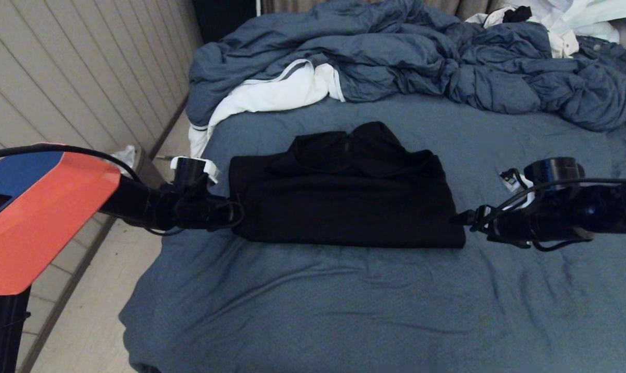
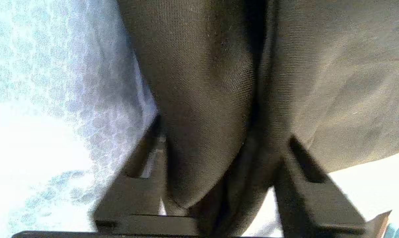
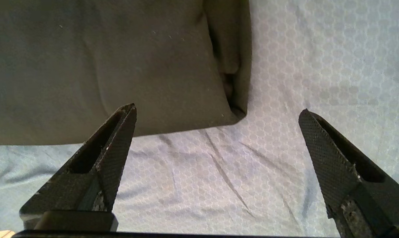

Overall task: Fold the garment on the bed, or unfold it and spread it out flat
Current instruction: Fold the black sweatshirt

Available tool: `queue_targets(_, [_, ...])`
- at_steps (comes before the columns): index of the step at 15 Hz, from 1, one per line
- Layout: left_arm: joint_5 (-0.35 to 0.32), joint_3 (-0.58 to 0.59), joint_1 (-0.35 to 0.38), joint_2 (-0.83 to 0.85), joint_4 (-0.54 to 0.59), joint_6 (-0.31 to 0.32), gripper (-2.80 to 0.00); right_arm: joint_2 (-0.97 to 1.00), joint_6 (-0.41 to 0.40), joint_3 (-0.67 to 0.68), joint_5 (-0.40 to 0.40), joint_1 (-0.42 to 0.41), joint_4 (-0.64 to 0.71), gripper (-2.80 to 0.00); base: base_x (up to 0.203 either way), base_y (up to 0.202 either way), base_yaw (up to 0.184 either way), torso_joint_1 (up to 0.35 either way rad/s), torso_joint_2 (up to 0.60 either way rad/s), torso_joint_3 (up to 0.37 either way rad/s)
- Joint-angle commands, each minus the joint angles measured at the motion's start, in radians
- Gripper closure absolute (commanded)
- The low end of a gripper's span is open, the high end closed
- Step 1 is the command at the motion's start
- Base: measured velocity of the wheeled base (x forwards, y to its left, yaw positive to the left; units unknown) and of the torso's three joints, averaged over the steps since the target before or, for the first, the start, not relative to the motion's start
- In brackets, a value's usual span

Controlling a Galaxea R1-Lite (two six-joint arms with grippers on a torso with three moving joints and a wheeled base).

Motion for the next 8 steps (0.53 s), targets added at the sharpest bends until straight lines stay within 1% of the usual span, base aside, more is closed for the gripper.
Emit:
queue_targets(1, [-0.003, -0.003, -0.005, -0.008, -0.005, -0.006, 0.0, -0.003, 0.001, 0.005, 0.003, -0.003, -0.001, -2.8, 0.0, 0.0, 0.0, 0.0, 0.0, 0.0])
queue_targets(4, [-0.013, -0.001, -0.013, -0.016, -0.002, -0.039, 0.0, -0.007, 0.001, 0.014, 0.002, -0.01, -0.001, -2.8, 0.0, 0.0, 0.0, 0.0, 0.0, 0.0])
queue_targets(8, [-0.014, 0.001, -0.015, -0.025, -0.001, -0.041, 0.0, -0.01, -0.006, 0.034, 0.0, -0.029, -0.001, -2.8, 0.0, 0.0, 0.0, 0.0, 0.0, 0.0])
